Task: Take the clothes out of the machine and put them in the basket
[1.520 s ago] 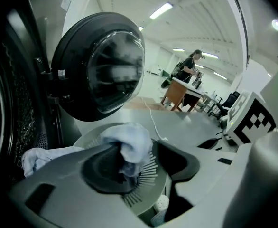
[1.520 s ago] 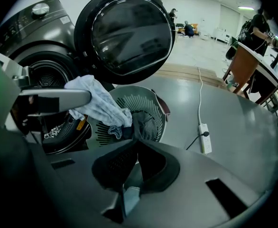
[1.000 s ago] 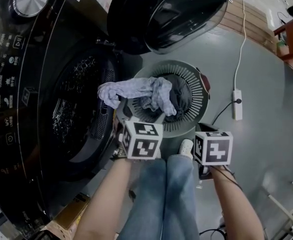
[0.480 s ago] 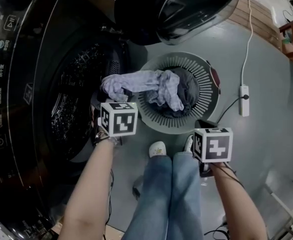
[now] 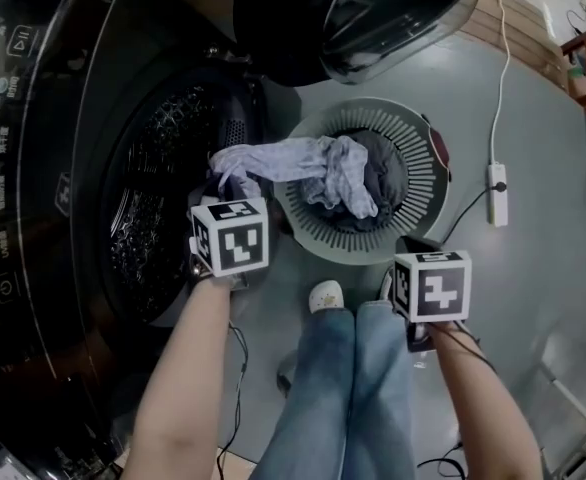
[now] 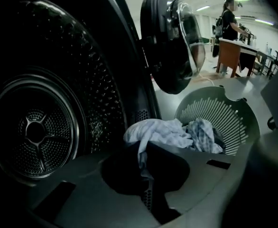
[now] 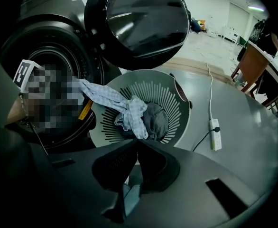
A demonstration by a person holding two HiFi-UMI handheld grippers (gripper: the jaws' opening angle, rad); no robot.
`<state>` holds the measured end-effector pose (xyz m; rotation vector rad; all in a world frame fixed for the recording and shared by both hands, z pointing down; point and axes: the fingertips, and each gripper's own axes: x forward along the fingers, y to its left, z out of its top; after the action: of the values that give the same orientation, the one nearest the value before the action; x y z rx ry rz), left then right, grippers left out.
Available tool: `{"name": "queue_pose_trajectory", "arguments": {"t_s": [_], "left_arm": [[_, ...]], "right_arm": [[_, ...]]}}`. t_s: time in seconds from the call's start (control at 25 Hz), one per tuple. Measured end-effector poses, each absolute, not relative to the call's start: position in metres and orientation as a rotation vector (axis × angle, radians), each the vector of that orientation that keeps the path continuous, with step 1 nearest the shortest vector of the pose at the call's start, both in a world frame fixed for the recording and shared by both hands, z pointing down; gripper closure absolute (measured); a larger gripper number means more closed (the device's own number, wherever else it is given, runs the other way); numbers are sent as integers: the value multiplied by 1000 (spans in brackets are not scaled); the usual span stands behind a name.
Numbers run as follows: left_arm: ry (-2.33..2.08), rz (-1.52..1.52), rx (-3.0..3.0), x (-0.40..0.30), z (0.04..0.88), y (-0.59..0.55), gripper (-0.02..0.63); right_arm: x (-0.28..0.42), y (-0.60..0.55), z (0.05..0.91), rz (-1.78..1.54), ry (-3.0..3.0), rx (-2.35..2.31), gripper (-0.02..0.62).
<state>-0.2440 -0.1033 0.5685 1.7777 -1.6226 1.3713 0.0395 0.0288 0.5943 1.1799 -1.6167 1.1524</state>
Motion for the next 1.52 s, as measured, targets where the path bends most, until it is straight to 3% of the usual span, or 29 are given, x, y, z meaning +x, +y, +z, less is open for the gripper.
{"name": "queue_pose_trajectory", "arguments": {"t_s": [0.96,1.2,1.52], "left_arm": [[-1308,1157,2216,-30,439,-55,596],[-1221,1166,2195,-15,474,-60,595],[-1059,1223,2094,-13,590,-64,595]], "right_arm": [[110,36,488,1229,-1591,1417,591],[115,30,504,1228,-1623,1425,591],[106,3,567,1237,-1659,1410,591]]}}
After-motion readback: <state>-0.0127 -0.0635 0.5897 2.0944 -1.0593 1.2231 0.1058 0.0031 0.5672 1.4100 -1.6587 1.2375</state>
